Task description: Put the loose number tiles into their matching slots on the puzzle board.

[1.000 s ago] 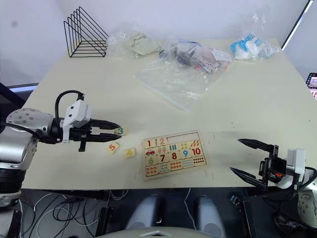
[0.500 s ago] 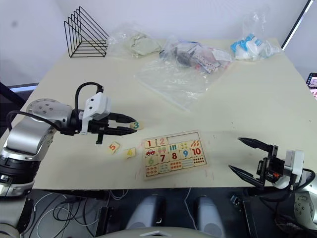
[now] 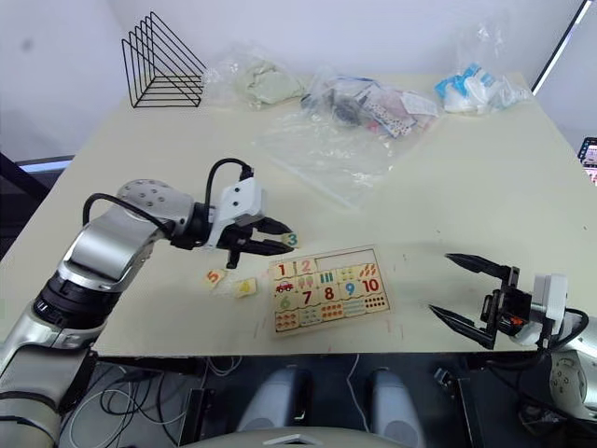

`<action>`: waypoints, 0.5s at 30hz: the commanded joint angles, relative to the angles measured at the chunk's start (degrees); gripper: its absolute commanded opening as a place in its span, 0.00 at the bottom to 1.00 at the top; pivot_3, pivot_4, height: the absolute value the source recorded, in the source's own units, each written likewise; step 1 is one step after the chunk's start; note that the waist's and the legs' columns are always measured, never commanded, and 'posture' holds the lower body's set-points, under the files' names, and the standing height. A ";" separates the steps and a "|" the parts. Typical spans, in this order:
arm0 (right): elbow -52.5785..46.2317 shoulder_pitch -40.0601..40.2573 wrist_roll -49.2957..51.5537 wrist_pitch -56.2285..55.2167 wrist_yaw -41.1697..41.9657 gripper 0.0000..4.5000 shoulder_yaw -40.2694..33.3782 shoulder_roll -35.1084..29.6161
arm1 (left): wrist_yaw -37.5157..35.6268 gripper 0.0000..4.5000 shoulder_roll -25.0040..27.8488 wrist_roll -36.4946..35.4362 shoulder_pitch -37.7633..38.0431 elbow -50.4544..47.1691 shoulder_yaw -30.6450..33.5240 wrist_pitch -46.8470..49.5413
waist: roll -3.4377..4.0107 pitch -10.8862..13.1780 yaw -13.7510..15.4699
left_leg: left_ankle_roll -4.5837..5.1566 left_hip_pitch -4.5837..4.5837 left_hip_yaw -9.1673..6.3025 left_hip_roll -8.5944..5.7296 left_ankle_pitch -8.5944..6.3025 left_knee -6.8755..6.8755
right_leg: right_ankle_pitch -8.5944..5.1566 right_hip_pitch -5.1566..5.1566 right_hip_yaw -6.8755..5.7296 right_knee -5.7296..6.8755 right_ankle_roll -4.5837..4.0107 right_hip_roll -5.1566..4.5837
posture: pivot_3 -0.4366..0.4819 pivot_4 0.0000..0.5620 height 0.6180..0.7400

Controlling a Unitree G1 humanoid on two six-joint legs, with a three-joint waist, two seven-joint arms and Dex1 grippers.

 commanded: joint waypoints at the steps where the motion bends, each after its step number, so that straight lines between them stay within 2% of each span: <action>1: -0.58 -0.79 0.22 -0.49 0.03 1.00 -0.20 -0.16 | 0.99 0.22 -0.90 1.03 -2.42 -2.82 -1.98 3.30 | 0.00 0.00 -0.04 | 0.00 0.00 0.00 0.00 0.00 0.00 | 0.00 0.00 0.00 0.00 0.00 0.00 | 0.48 0.27 1.00; 15: 0.41 -2.17 -0.14 -0.38 0.71 1.00 0.75 -0.36 | 6.97 0.22 -7.44 4.37 -6.79 -5.02 -11.00 14.42 | 0.00 0.00 -0.02 | 0.00 0.00 0.01 0.00 0.00 0.01 | 0.00 0.00 0.03 0.00 0.00 0.00 | 0.48 0.27 1.00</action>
